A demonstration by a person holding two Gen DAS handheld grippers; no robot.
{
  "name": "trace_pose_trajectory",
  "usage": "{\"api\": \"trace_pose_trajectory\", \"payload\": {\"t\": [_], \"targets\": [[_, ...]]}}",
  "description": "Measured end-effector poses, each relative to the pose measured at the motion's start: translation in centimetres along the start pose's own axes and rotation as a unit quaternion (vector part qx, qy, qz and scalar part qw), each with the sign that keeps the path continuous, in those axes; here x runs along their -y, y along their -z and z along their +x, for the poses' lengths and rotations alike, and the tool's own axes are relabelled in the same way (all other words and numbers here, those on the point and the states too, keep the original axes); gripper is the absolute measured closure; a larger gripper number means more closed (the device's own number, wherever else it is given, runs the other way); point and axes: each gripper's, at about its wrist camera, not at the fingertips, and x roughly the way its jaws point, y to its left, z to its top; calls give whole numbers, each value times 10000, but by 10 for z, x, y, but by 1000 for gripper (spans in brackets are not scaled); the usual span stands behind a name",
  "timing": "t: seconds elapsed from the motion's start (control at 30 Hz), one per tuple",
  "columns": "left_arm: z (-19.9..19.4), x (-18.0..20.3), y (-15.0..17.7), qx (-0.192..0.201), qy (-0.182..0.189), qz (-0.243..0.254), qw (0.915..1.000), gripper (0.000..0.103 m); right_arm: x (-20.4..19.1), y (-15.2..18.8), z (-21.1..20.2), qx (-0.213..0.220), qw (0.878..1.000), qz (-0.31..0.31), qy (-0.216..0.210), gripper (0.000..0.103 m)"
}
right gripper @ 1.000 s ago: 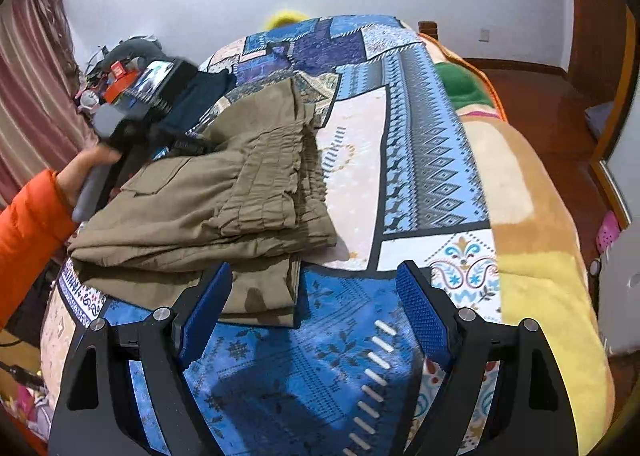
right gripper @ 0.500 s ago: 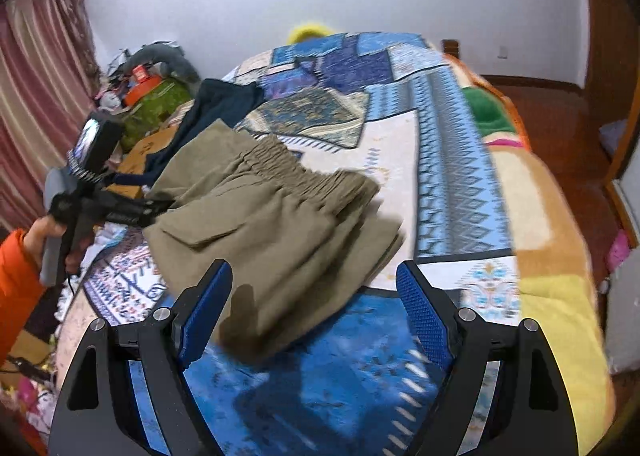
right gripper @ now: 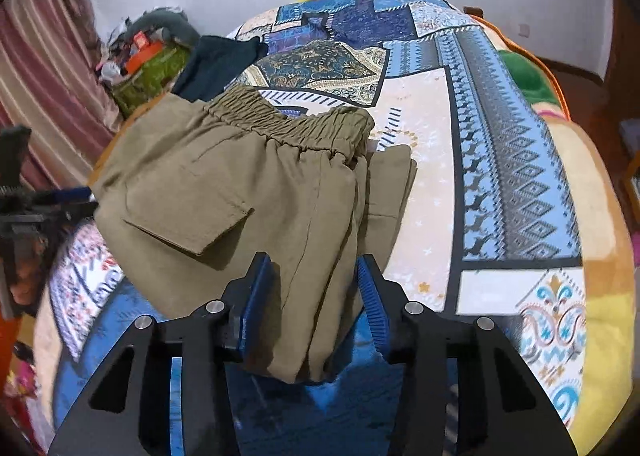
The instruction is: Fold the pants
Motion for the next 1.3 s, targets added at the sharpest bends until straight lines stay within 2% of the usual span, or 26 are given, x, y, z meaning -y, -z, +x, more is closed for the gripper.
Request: {"api": "trace_pose_trajectory", "payload": {"t": [0.07, 0.17, 0.3, 0.37, 0.4, 0.47, 0.5, 0.63, 0.73, 0.87, 0.9, 0.97, 1.03, 1.13, 1.23, 1.3], "targets": [[-1, 1, -6, 82, -20, 6, 10000, 16, 1, 0, 1, -51, 9999, -68, 54, 66], [11, 3, -18, 5, -32, 56, 10000, 16, 3, 0, 3, -106, 9999, -115, 35, 66], [37, -4, -25, -161, -567, 97, 9982, 18, 4, 1, 3, -94, 9999, -117, 4, 66], [38, -17, -22, -154, -411, -73, 9990, 18, 4, 1, 3, -84, 9999, -94, -21, 66], [36, -23, -20, -149, -462, -148, 9987, 20, 4, 1, 3, -78, 9999, -92, -25, 66], [27, -35, -14, -42, -971, -185, 9951, 24, 4, 2, 2, -60, 9999, -106, -3, 66], [23, -41, -11, -46, -1032, -252, 9943, 27, 3, 2, 2, -52, 9999, -120, 9, 66], [6, -62, -10, -11, -729, -474, 9962, 29, 3, 2, 1, -39, 9999, -133, 13, 66], [-3, -59, -27, 163, -531, -431, 9975, 29, 2, 2, 1, -32, 9999, -133, 27, 66], [2, -41, -59, 360, -219, -376, 9984, 29, 0, 0, -2, -47, 9998, -184, 102, 66], [2, -35, -65, 460, -90, -300, 9985, 35, 0, -3, -6, -47, 9998, -185, 113, 66], [2, -16, -78, 573, 174, -32, 9982, 39, 1, -9, -12, 5, 9998, -160, 117, 66], [4, 4, -89, 619, 361, 261, 9971, 39, 1, -19, -22, 184, 9996, -157, 125, 65], [16, 28, -103, 536, 517, 577, 9956, 39, -1, -38, -26, 399, 9990, -172, 66, 65], [42, 38, -110, 294, 371, 747, 9961, 39, -7, -54, -17, 465, 9987, -197, -43, 62], [62, 33, -112, 36, 366, 691, 9969, 39, -11, -60, -2, 355, 9989, -253, -151, 61]]}}
